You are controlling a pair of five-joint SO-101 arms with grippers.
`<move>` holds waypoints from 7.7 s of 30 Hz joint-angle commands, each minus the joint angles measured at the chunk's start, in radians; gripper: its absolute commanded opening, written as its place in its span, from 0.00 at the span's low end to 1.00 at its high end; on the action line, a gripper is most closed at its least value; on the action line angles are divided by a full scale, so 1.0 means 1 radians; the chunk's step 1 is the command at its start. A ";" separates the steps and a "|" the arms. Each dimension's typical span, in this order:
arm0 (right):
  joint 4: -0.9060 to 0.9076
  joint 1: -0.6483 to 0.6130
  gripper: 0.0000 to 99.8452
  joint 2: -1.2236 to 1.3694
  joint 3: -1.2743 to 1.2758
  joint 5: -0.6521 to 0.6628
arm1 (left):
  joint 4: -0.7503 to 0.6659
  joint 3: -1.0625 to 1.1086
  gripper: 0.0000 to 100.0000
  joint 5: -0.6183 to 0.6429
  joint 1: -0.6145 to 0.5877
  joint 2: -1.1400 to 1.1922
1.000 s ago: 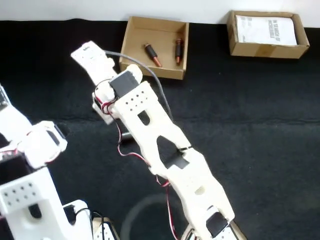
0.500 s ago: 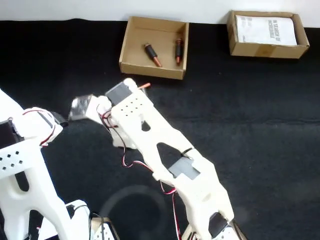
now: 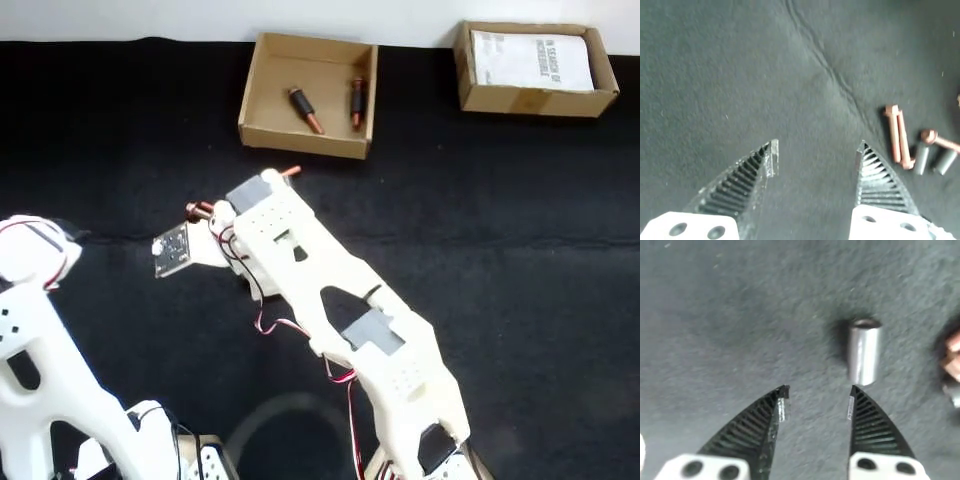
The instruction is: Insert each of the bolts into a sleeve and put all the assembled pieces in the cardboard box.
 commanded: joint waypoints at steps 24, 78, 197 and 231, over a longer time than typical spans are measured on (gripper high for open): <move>-0.116 0.030 0.13 0.298 -0.314 0.029 | -0.130 0.143 0.25 -0.002 -0.120 -0.005; 0.246 0.231 0.01 -0.550 -1.006 -0.887 | 0.100 -0.341 0.31 0.258 0.526 0.564; -0.171 0.481 0.01 -1.526 0.743 -0.825 | 0.107 -0.731 0.23 0.339 0.538 1.242; -0.292 0.476 0.01 -1.526 1.130 -0.690 | 0.296 -1.193 0.01 -0.058 0.618 1.437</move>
